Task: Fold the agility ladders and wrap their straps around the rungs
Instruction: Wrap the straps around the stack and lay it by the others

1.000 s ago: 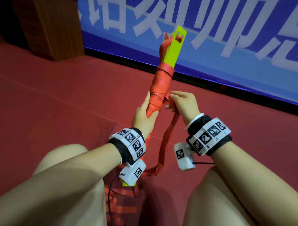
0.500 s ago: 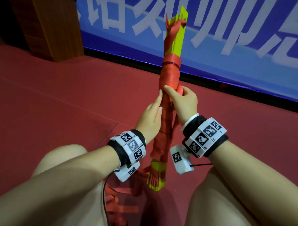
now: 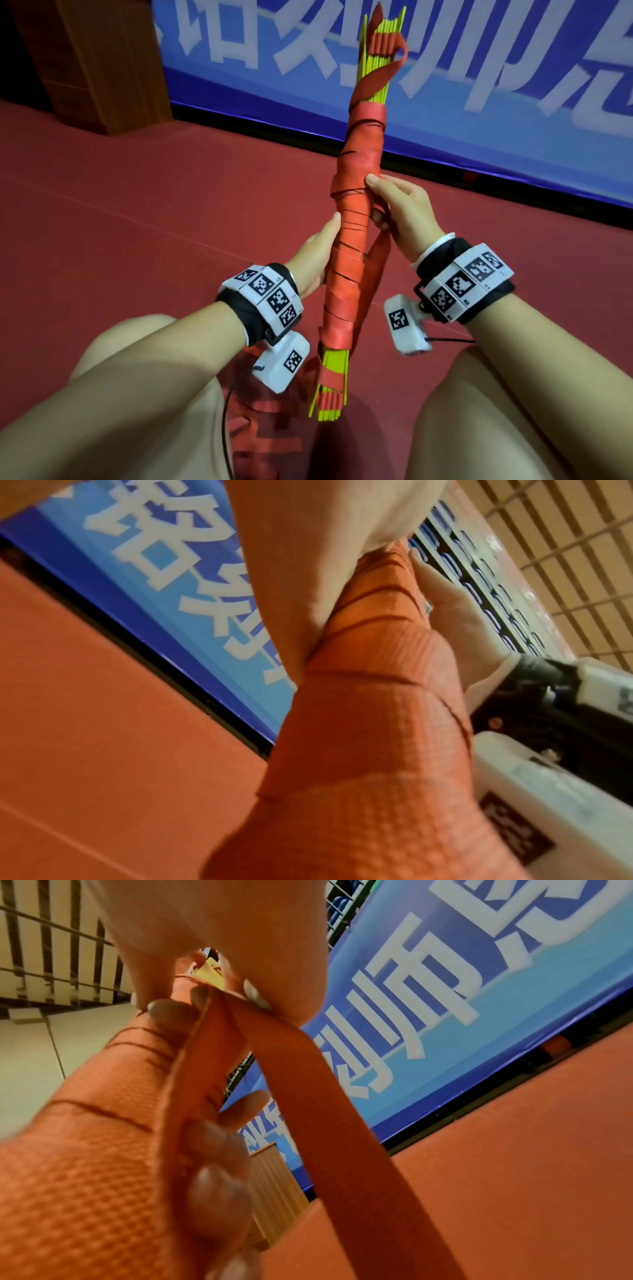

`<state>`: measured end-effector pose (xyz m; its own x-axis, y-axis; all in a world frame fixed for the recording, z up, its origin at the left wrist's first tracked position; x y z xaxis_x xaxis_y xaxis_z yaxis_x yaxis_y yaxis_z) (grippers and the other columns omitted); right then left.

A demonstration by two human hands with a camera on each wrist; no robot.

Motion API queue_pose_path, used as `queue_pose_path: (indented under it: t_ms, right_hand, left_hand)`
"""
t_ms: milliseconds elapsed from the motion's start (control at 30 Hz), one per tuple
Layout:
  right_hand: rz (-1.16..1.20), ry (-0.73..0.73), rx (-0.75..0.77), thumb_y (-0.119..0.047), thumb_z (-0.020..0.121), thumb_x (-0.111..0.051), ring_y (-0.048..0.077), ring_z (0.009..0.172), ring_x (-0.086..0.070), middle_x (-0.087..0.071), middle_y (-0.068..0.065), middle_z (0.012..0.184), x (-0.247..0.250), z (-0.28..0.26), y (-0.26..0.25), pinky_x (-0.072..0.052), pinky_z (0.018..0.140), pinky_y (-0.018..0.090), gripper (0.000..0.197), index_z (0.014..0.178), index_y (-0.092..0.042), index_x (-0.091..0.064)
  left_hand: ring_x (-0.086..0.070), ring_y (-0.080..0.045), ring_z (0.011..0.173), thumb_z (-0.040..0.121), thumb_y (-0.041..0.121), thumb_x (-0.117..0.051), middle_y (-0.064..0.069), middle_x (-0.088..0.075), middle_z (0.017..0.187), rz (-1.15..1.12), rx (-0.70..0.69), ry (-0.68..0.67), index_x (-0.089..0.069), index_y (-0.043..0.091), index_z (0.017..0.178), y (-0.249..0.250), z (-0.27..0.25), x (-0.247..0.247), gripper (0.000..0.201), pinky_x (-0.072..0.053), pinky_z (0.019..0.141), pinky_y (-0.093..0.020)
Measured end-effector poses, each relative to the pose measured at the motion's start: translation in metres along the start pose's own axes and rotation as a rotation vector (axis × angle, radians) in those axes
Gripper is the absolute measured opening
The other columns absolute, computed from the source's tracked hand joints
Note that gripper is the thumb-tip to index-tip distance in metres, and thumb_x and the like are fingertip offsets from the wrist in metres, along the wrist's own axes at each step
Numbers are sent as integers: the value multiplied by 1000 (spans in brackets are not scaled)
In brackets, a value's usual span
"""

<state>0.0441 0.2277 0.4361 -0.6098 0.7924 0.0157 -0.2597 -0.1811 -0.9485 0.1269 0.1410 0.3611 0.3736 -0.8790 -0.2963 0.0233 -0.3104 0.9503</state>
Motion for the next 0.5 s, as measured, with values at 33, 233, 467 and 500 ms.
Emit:
queue_pose_path:
  t_ms: [33, 233, 467, 500]
  right_hand:
    - [-39, -26, 12, -22, 92, -61, 11, 44, -43, -51, 1, 57, 0, -1, 0, -31, 40, 19, 17, 79, -16, -69]
    - [-163, 20, -4, -32, 87, -68, 12, 42, -43, -54, 4, 61, 3, -3, 1, -30, 40, 18, 17, 93, -18, -75]
    - [-140, 86, -64, -21, 88, -67, 10, 41, -52, -67, 0, 64, 9, 2, 10, -32, 38, 18, 10, 97, -16, -70]
    - [-114, 81, -103, -19, 89, -66, 10, 41, -52, -67, 1, 64, 8, 3, 13, -32, 38, 17, 8, 94, -12, -67]
  left_hand:
    - [-64, -16, 65, 100, 56, -30, -6, -66, 75, -25, 1, -22, -58, 18, 112, -1, 1, 0, 49, -54, 67, -31]
    - [-60, -19, 57, 97, 62, -30, -9, -63, 66, 10, 2, 24, -58, 13, 100, -3, 2, 2, 57, -54, 59, -30]
    - [-63, -11, 85, 100, 43, -46, 4, -66, 107, 167, -256, 128, -41, 43, 142, 0, 7, 13, 42, -55, 81, -34]
    - [-63, -12, 85, 100, 40, -47, 4, -66, 105, 188, -279, 138, -41, 44, 141, 1, 7, 14, 41, -54, 81, -35]
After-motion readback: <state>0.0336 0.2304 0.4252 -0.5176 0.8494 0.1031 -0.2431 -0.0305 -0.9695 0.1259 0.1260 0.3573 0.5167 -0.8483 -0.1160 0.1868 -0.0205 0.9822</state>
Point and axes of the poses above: each hand's wrist, its own z-axis towards the middle knuckle, its own x-axis out of the back of the hand, y = z × x, the point moved 4 cm from there along z, towards the middle knuckle
